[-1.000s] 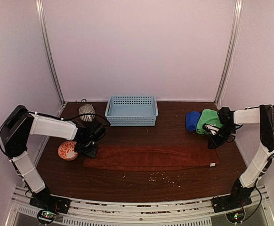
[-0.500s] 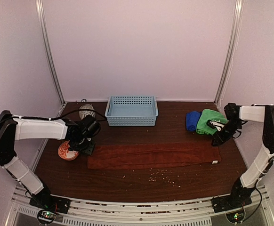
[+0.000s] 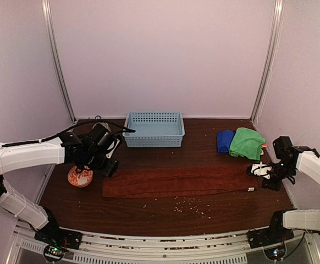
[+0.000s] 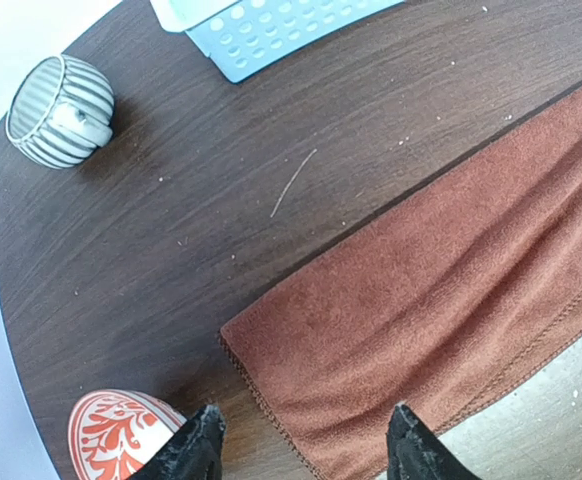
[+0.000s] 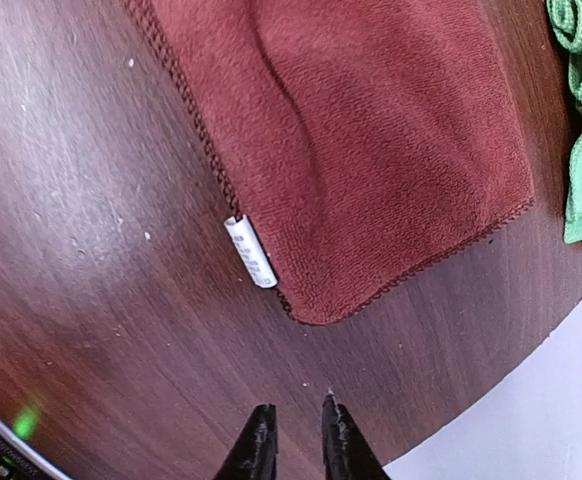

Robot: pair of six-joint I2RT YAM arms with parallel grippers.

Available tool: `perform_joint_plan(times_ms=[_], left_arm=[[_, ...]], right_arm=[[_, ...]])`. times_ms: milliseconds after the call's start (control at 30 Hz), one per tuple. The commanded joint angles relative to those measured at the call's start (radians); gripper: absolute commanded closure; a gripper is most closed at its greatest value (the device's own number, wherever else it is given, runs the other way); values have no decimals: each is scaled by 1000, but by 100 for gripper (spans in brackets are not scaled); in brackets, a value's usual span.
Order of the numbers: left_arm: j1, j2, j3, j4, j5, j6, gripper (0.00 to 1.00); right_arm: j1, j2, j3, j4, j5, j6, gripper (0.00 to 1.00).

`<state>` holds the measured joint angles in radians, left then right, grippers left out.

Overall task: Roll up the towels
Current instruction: Smooth out the towel at the center of the board.

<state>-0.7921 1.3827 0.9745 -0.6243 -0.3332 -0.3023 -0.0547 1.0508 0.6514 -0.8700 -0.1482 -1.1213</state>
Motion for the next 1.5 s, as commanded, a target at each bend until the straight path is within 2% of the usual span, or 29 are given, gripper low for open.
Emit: perform_joint_plan(times_ms=[0,300,500,767,867,1067,1200,1467], left_arm=[[2,-13,-20,65,10,9,44],[2,7,-37,64,1,15,44],[2,13,-43,53,-19,14,44],[2,19,-56,52,-15,8,44],[2,22,-57,47,-8,19,44],[2,37,-51,34,-19,36,44],[2,44,-47,30,-24,38,44],[2,31,-11,-62,-22,18,44]], right_arm=[[23,-54,-60,131,67,-92,85],[76,2,-97,122,-22,-114,87],[90,90,-104,195,-13,-93,88],[92,206,-108,259,10,-86,75],[92,228,-110,284,31,-78,74],[92,283,-124,365,65,-56,85],[92,284,-108,386,72,-35,100],[92,106,42,110,33,-61,100]])
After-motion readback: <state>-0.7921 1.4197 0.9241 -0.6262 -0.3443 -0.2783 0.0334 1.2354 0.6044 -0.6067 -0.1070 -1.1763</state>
